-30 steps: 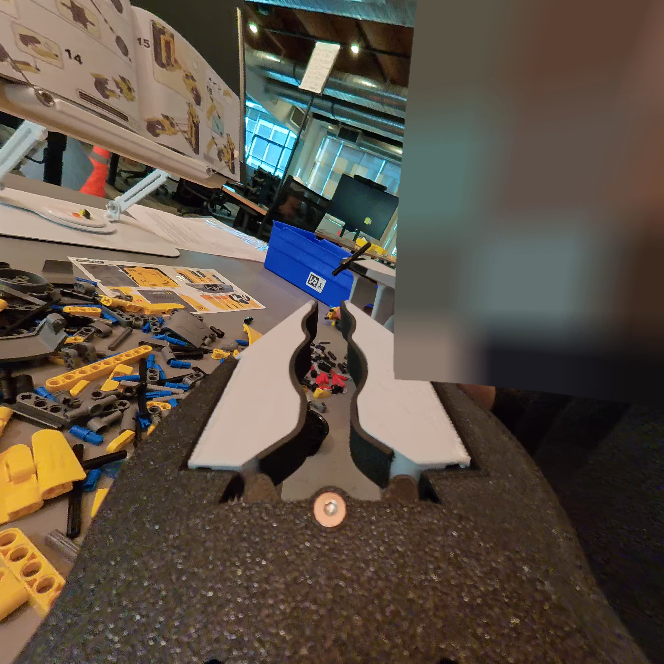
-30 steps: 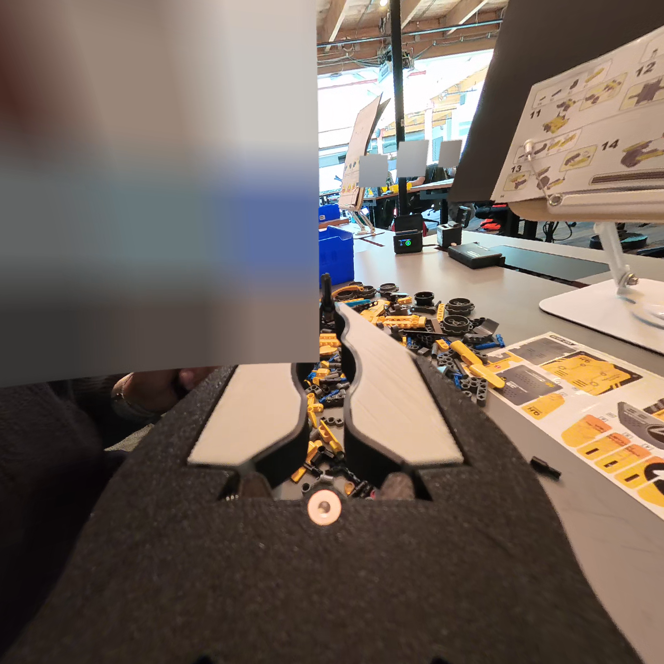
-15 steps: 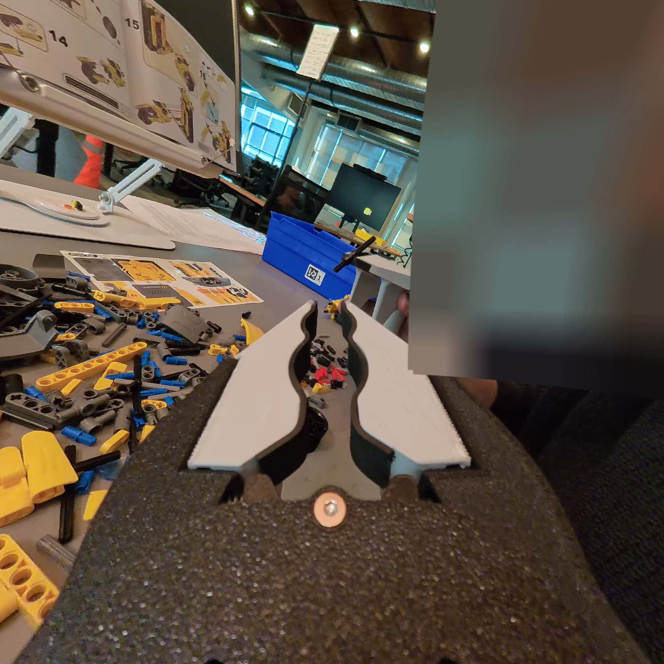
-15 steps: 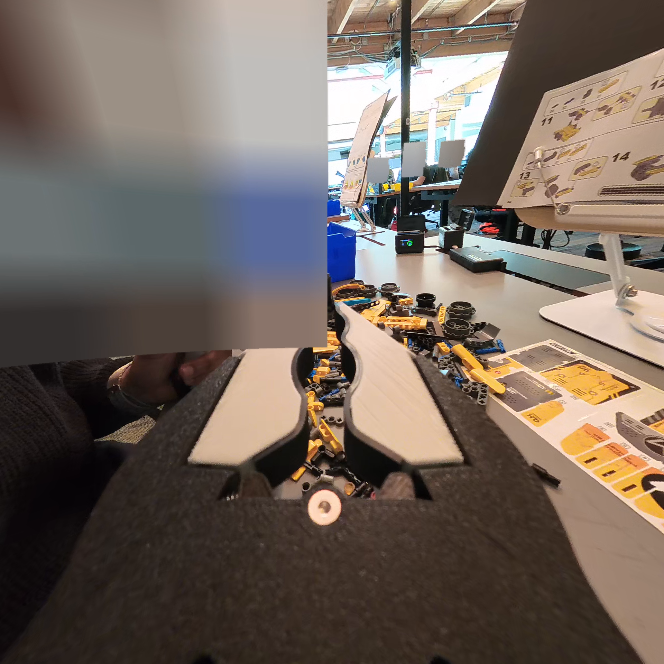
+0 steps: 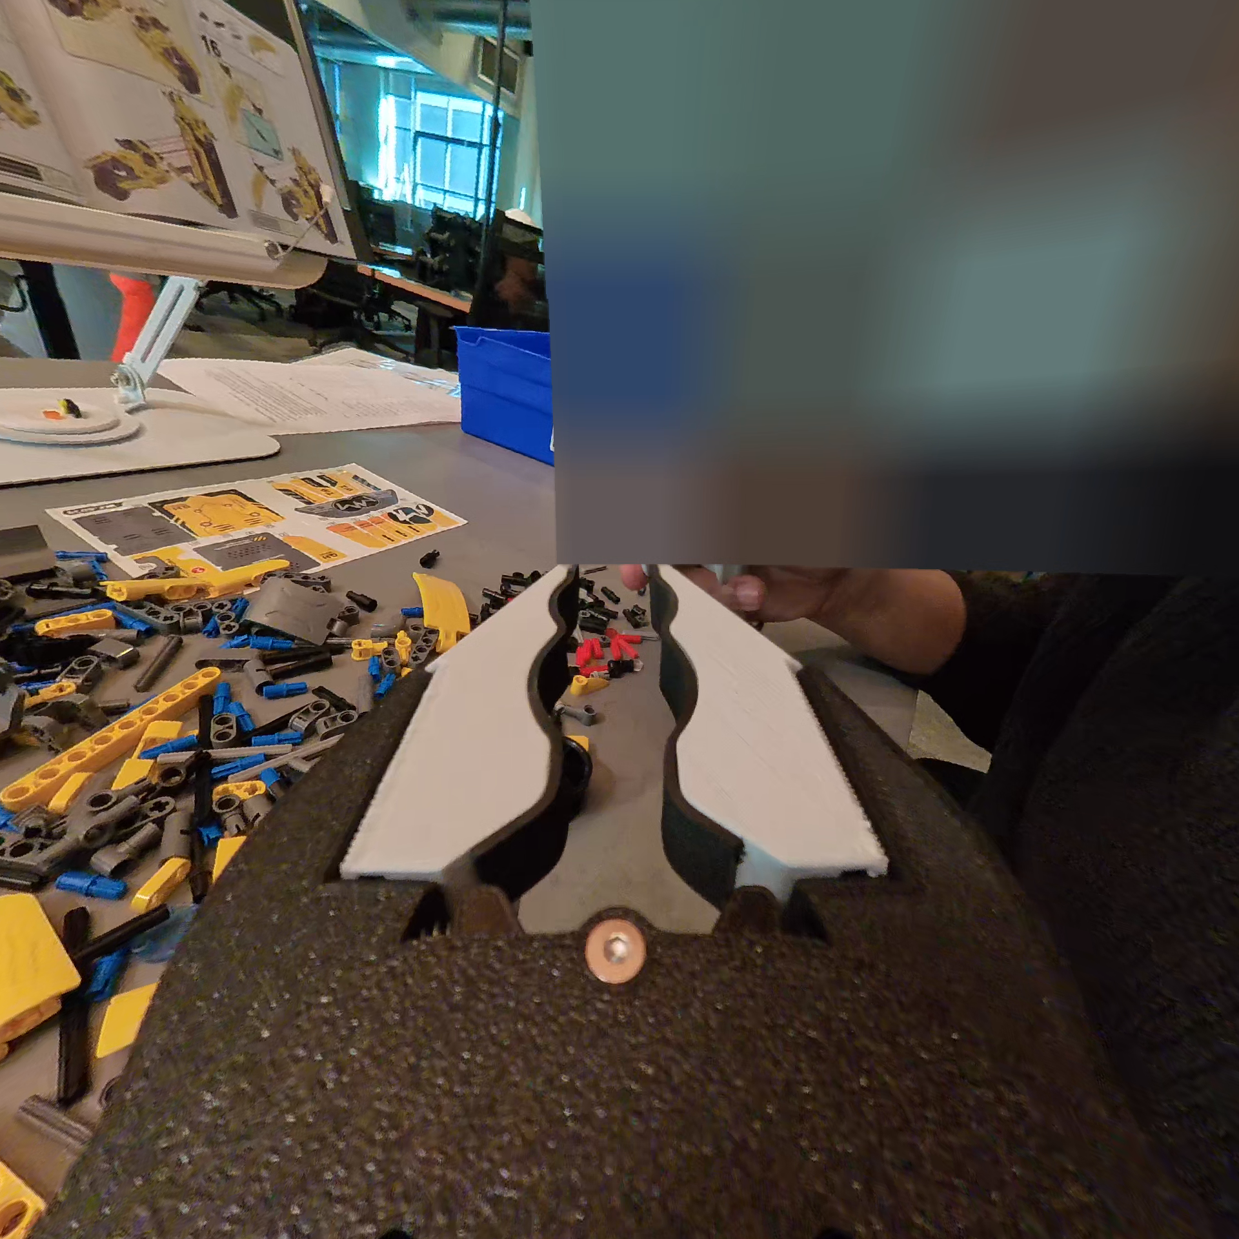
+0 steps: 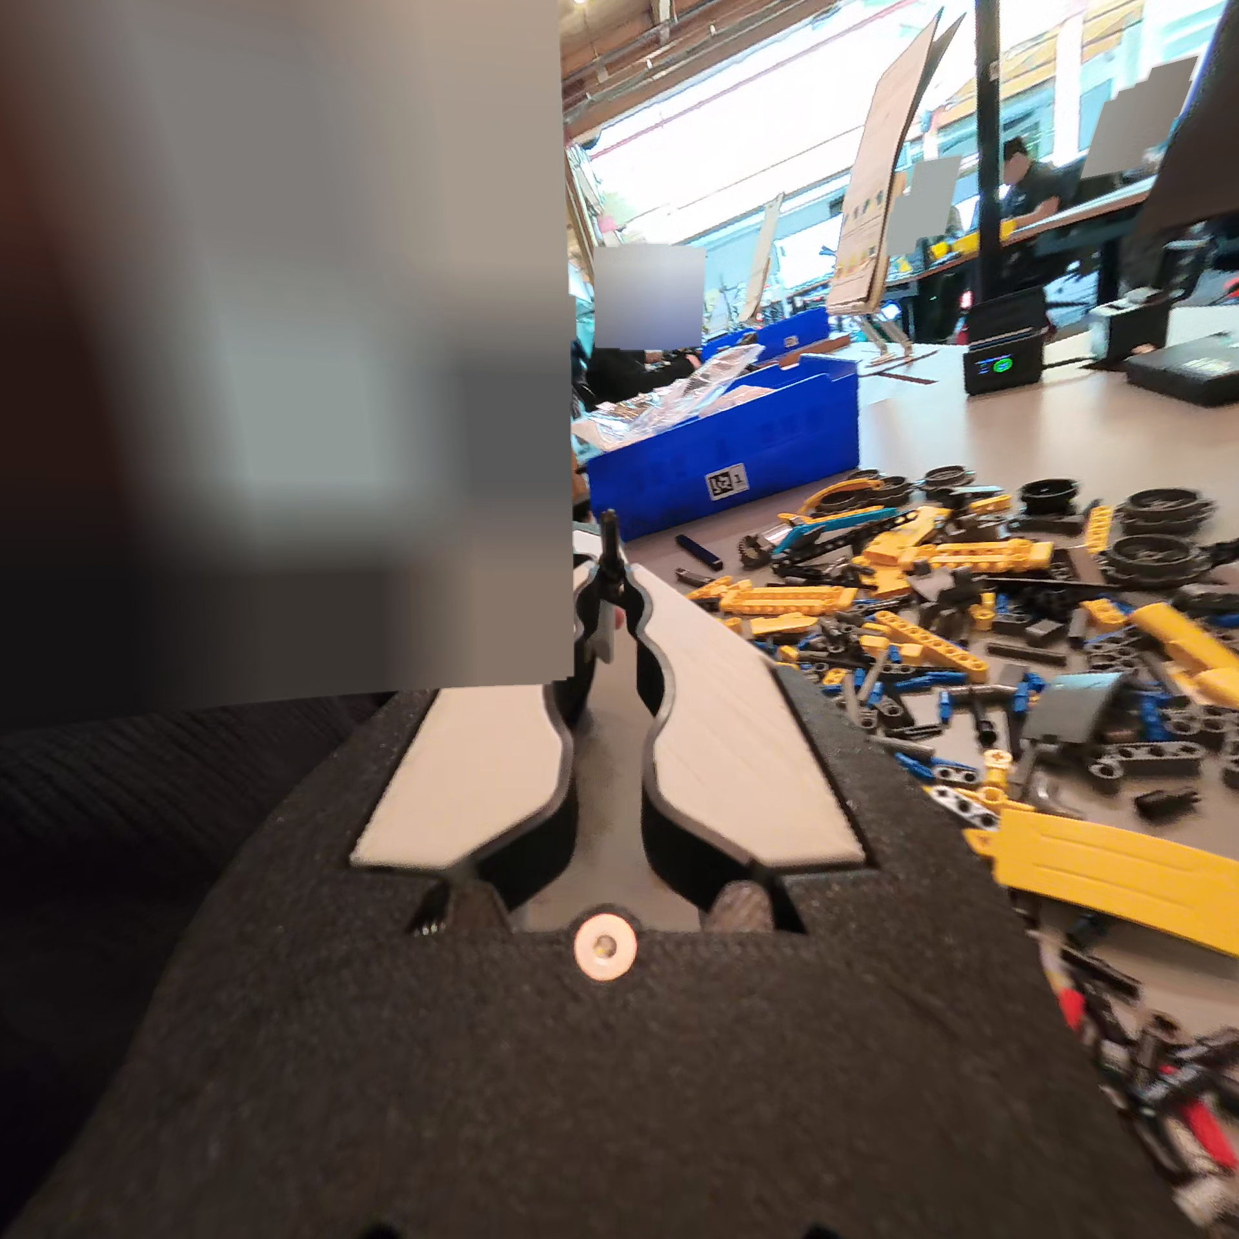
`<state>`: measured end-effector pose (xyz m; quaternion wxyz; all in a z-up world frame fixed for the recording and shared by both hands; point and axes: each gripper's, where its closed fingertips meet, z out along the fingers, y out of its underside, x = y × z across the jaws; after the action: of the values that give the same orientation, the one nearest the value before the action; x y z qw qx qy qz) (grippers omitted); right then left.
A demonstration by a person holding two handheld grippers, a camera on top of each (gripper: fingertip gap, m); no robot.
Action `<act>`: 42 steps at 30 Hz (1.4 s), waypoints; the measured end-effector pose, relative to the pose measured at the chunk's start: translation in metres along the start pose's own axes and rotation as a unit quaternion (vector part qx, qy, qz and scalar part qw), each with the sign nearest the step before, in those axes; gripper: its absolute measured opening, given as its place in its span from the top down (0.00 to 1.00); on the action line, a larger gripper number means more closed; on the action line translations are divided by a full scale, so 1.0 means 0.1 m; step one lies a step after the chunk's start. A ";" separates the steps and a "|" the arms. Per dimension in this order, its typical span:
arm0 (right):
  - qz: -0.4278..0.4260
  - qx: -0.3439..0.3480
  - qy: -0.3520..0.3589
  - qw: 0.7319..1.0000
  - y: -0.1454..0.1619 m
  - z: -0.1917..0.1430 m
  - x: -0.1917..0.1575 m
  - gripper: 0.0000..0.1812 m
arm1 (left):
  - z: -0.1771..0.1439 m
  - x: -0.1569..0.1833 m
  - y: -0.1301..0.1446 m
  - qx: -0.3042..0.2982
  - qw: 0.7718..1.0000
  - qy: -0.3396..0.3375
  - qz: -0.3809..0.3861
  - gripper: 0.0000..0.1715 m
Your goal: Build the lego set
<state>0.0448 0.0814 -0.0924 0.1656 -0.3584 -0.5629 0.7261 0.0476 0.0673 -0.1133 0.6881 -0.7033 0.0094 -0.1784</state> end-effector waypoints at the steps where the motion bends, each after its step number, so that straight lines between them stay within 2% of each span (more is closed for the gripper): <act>1: 0.009 0.001 -0.005 1.000 0.00 0.00 -0.01 0.97 | 0.00 0.00 0.00 0.001 1.000 0.000 -0.001 0.88; 9: 0.060 -0.030 -0.044 0.997 0.14 0.07 -0.09 0.96 | 0.00 0.06 -0.02 0.008 1.000 0.025 -0.003 0.88; 16: 0.061 -0.035 -0.056 0.996 0.17 0.09 -0.12 0.97 | 0.01 0.07 -0.01 0.004 1.000 0.025 -0.001 0.90; 20: 0.058 -0.033 -0.054 0.996 0.16 0.08 -0.11 0.97 | 0.00 0.08 -0.01 0.005 0.999 0.034 -0.005 0.97; 29: 0.051 -0.040 -0.046 0.997 0.18 0.09 -0.10 0.96 | -0.02 0.09 -0.03 0.013 0.999 0.039 -0.007 0.98; 31: 0.042 -0.048 -0.035 0.997 0.21 0.09 -0.07 0.95 | -0.04 0.05 -0.04 0.015 0.999 0.031 -0.010 0.98; 33: 0.034 -0.056 -0.018 0.998 0.22 0.09 -0.02 0.89 | -0.07 -0.01 -0.06 0.022 1.000 0.016 -0.015 0.98; 36: 0.004 -0.078 0.014 0.997 0.27 0.08 0.06 0.84 | -0.15 -0.16 -0.12 0.046 0.998 -0.019 -0.030 0.98; 39: -0.060 -0.126 0.049 0.989 0.38 0.08 0.13 0.83 | -0.20 -0.26 -0.15 0.058 0.996 -0.030 -0.056 0.98; 42: -0.140 -0.194 0.089 0.967 0.58 0.08 0.22 0.83 | -0.20 -0.27 -0.15 0.060 0.996 -0.029 -0.063 0.98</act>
<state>0.0337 0.0723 -0.1536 0.2431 -0.3645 -0.7203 0.5378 0.0137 0.0553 -0.1055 0.7167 -0.6646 -0.0655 -0.2011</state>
